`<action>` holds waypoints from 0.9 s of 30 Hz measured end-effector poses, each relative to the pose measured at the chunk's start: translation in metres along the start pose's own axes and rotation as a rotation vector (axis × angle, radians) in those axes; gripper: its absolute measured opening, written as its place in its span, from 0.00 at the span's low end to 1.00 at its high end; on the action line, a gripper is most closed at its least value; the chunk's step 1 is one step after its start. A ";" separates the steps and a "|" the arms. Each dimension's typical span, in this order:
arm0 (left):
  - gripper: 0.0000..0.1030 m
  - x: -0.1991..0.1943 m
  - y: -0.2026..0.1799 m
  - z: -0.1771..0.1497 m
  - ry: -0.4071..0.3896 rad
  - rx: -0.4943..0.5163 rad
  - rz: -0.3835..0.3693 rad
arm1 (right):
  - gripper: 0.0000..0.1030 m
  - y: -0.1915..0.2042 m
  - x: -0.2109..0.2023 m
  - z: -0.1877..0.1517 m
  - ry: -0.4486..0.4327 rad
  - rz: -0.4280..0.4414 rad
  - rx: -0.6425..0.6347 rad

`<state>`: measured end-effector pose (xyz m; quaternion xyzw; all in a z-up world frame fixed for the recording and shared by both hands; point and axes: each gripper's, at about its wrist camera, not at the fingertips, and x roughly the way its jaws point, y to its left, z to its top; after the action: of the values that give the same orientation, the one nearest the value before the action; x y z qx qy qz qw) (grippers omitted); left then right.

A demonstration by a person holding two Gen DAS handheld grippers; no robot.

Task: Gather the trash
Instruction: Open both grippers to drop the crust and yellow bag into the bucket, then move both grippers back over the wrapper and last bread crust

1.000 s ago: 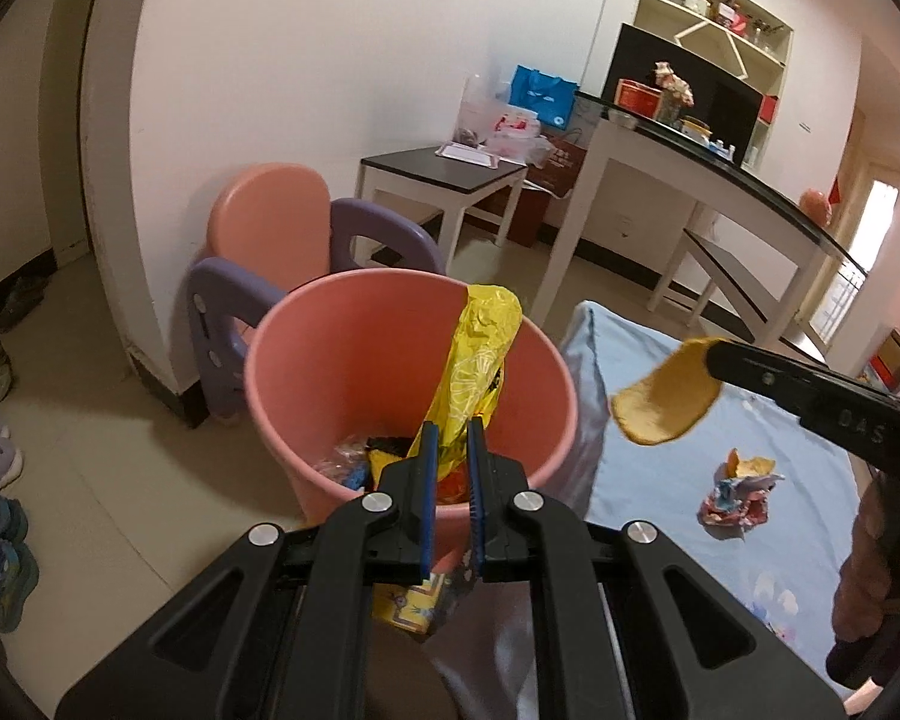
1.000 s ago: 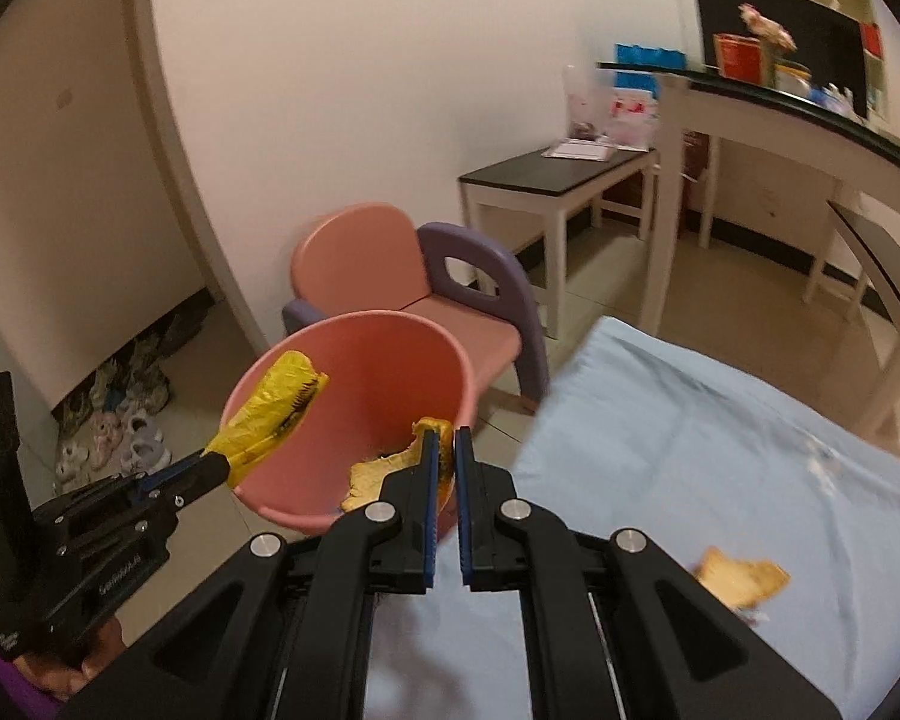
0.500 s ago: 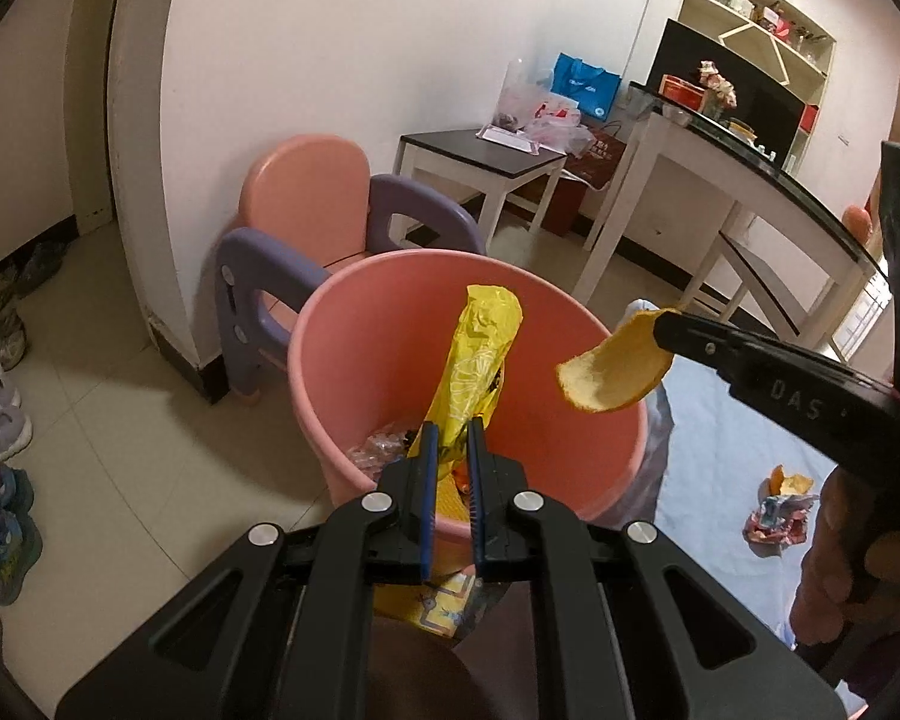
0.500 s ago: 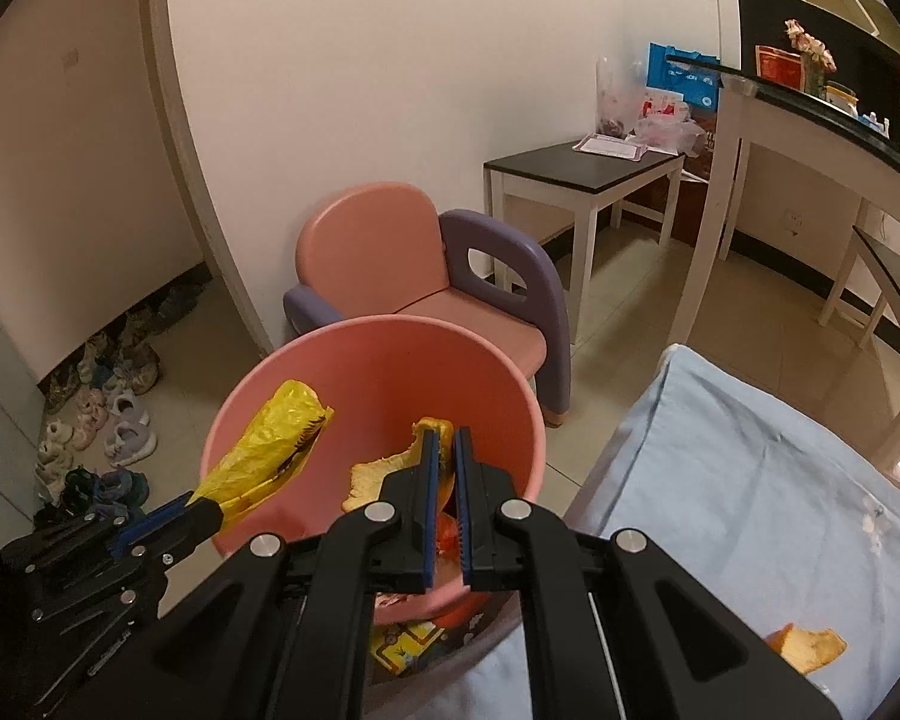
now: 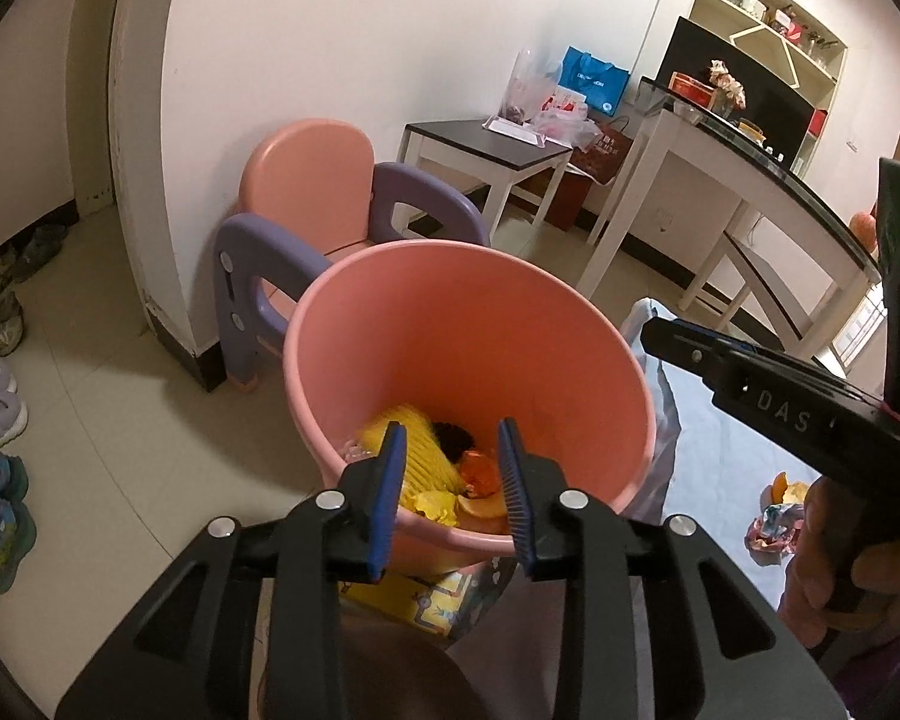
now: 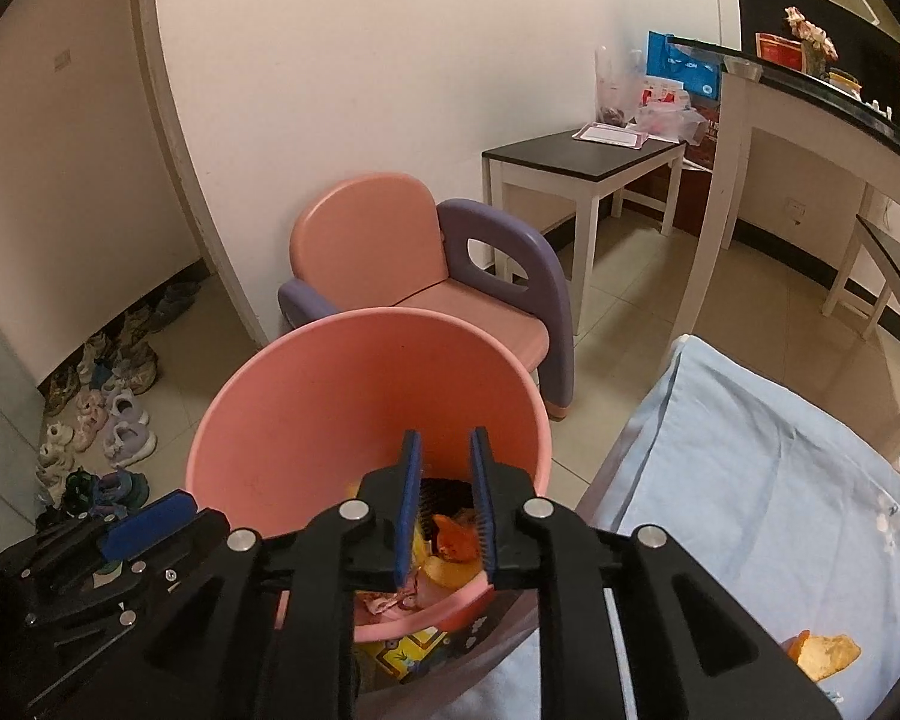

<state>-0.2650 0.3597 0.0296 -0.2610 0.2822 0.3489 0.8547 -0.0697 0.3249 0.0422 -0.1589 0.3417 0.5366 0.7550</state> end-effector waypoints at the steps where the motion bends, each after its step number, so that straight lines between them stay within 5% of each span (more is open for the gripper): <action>1: 0.31 -0.001 0.000 0.000 -0.002 0.000 -0.001 | 0.23 -0.001 -0.001 -0.001 -0.001 0.002 0.003; 3: 0.31 -0.002 -0.001 0.001 -0.005 -0.002 -0.002 | 0.32 -0.003 -0.006 -0.003 -0.009 0.006 0.014; 19: 0.31 -0.021 -0.026 -0.001 -0.031 0.036 -0.025 | 0.35 -0.025 -0.064 -0.033 -0.034 0.010 0.075; 27: 0.31 -0.028 -0.053 -0.010 -0.027 0.078 -0.058 | 0.38 -0.049 -0.100 -0.066 -0.045 -0.059 0.098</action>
<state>-0.2453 0.3082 0.0541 -0.2309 0.2764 0.3161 0.8777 -0.0662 0.1961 0.0571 -0.1196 0.3457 0.5003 0.7848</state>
